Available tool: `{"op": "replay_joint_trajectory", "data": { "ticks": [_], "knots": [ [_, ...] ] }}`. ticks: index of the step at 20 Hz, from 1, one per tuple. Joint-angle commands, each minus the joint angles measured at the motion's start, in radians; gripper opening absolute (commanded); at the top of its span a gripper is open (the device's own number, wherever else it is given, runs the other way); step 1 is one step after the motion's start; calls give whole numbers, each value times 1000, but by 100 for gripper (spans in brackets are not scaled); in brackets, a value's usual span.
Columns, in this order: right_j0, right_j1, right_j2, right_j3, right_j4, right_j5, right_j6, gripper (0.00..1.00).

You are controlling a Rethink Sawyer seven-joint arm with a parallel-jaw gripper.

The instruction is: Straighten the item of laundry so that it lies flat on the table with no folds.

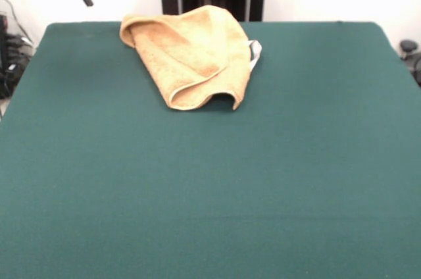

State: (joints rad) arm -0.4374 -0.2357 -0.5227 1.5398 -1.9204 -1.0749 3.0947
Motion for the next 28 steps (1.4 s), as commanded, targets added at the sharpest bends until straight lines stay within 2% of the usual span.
{"op": "replay_joint_trajectory", "data": {
  "ticks": [1,4,12,16,19,21,28],
  "knots": [
    [32,79,208,-36,-4,-129,253,100],
    [49,90,210,-48,-30,-188,323,100],
    [58,113,169,-54,-28,-252,382,100],
    [40,121,149,-50,8,-263,444,100],
    [13,119,145,-50,67,-219,428,100],
    [-13,111,154,-61,111,-168,362,100],
    [-17,124,174,-79,110,-187,317,100]
  ]
}}
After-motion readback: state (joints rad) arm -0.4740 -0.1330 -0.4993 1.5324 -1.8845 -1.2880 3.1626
